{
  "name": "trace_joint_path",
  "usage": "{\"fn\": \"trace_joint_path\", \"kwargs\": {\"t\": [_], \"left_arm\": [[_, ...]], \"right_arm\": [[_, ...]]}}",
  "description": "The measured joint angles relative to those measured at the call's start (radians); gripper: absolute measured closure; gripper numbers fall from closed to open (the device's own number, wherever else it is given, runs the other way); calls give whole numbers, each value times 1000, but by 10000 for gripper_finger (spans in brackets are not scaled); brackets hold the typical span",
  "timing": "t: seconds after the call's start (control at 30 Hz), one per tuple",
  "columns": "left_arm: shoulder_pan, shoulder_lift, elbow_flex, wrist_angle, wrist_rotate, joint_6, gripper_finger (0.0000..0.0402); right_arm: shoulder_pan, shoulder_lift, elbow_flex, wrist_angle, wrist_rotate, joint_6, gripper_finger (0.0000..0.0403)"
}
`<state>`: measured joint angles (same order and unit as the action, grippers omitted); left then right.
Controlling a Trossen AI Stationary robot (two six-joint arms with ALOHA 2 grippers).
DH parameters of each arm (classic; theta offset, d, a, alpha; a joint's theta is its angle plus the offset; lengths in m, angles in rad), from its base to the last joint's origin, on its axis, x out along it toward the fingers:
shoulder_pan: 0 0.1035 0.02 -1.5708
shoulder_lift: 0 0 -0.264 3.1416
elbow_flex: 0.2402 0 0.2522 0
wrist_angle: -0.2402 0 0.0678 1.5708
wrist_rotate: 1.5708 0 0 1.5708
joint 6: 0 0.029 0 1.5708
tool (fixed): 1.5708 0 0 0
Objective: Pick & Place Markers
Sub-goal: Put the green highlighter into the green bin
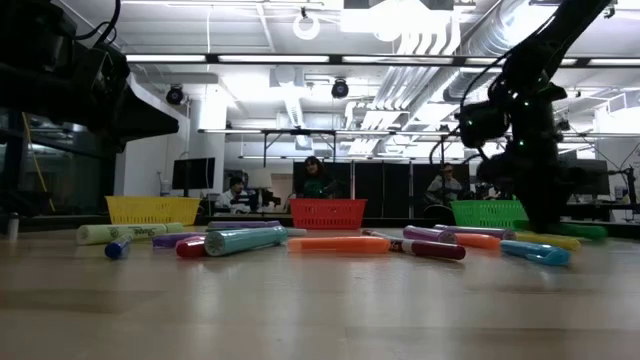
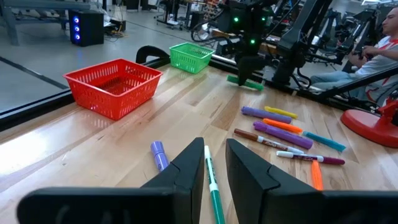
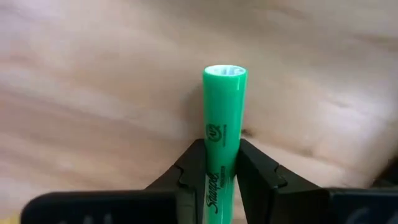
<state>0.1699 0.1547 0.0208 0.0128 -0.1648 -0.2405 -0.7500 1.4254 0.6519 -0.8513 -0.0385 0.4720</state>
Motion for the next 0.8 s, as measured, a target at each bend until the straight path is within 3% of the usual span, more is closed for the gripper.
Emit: {"fn": "trace_joint_path", "kwargs": {"t": [0.3,0.53,0.8], "left_arm": [[0,0,0,0,-1,0,337],[0,0,0,0,-2,0,337],[0,0,0,0,-2,0,337]], "right_arm": [[38,-2,118,-67,-43,-54,342],[35,-3,302,-190,-33,-237,342],[30,3,460,-225,183,-486,339]]}}
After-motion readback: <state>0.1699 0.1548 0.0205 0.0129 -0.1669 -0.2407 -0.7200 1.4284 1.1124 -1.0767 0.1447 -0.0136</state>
